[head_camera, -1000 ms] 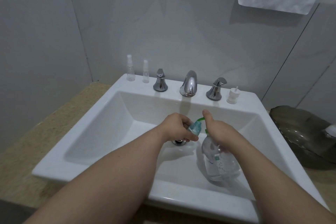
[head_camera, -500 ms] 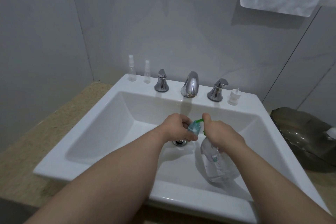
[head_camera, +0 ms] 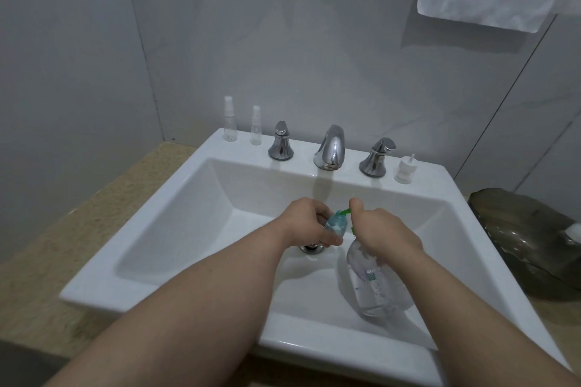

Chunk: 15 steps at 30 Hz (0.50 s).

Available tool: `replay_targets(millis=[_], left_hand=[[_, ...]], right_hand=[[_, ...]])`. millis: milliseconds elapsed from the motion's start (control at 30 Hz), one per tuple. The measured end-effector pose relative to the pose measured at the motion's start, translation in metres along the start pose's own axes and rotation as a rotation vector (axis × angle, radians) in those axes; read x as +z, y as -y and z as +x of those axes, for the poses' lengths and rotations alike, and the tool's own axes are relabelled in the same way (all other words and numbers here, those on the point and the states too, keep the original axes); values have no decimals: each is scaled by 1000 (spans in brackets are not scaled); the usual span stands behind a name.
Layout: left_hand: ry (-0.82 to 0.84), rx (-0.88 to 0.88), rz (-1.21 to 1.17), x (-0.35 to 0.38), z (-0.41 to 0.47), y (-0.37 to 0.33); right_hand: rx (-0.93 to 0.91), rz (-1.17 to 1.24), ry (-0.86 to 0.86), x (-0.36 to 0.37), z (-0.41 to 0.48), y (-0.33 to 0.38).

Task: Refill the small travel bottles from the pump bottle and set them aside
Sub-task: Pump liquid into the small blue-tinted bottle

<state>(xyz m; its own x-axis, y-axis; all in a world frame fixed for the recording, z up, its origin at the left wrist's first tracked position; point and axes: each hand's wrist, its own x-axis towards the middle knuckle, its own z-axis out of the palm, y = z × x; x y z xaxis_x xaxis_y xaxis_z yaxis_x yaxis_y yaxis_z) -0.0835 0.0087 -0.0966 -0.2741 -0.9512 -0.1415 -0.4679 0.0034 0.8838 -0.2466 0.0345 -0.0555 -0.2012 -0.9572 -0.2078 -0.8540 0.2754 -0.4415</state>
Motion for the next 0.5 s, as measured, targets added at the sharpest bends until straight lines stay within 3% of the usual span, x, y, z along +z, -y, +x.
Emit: replay_targets(millis=[500], left_hand=[[27,-10,42,0,0,1]], right_hand=[[-40,27,-1,1,5,1]])
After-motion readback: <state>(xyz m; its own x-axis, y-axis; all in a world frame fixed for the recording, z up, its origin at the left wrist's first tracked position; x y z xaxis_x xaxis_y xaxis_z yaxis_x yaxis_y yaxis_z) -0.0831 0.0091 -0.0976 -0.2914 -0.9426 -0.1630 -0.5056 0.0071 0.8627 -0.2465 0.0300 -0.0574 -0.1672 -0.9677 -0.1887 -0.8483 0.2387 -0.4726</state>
